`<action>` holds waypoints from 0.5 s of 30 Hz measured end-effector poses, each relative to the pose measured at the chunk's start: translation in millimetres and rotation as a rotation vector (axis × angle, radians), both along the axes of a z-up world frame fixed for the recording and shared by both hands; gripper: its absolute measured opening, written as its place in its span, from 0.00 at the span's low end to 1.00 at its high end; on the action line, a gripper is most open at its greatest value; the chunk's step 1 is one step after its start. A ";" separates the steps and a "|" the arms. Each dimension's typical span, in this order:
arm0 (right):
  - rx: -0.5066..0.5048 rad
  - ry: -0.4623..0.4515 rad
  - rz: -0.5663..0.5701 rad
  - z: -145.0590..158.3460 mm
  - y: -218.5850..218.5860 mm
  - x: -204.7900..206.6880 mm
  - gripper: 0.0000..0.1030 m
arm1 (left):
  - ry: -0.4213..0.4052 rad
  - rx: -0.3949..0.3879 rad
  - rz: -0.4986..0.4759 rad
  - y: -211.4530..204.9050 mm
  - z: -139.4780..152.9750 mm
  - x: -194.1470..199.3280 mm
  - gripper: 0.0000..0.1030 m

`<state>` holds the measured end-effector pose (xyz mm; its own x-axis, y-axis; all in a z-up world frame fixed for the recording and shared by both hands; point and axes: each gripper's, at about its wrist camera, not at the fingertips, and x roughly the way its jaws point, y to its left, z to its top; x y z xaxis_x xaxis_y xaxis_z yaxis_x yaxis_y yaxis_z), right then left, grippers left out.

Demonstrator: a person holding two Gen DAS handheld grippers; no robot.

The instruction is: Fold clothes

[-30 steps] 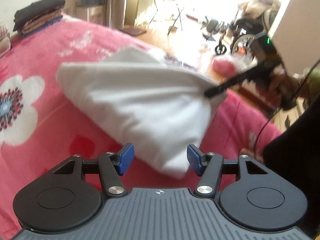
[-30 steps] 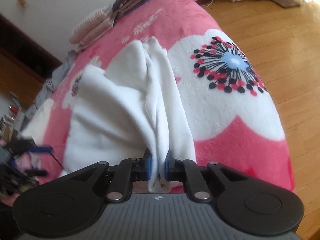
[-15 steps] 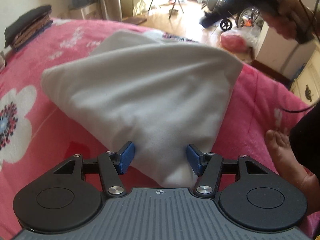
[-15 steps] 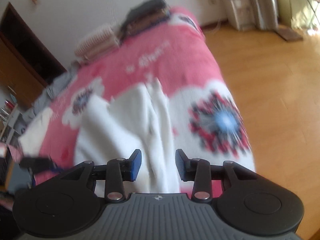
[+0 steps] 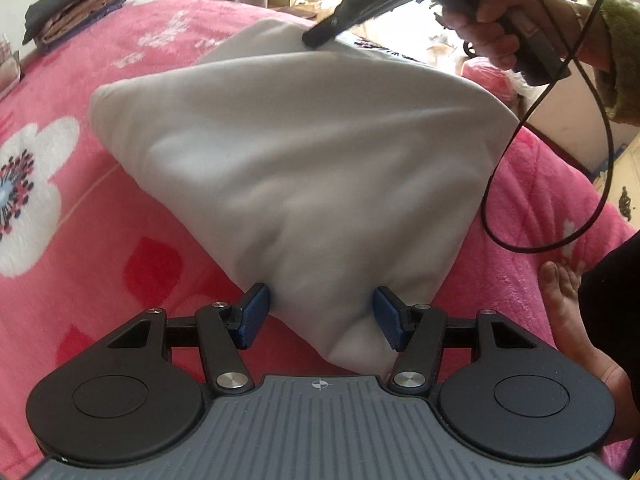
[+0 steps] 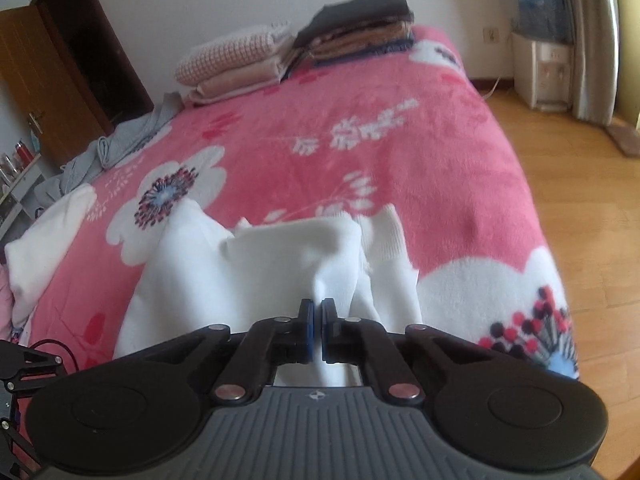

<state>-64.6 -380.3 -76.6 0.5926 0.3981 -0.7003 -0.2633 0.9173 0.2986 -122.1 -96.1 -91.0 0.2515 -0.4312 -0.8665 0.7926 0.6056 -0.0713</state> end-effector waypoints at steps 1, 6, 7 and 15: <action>0.002 -0.016 -0.006 3.8 0.2 -1.9 0.03 | 0.005 -0.002 0.001 0.4 -0.5 1.1 0.57; -0.006 -0.106 -0.054 23.2 -1.7 0.6 0.03 | 0.015 -0.009 0.000 3.8 -2.3 2.0 0.57; -0.024 -0.119 -0.054 23.9 -0.5 4.0 0.03 | 0.017 -0.011 0.001 4.8 -2.8 2.2 0.57; -0.057 -0.064 -0.091 1.2 -4.2 18.6 0.09 | 0.012 -0.021 -0.005 9.0 -4.5 0.5 0.57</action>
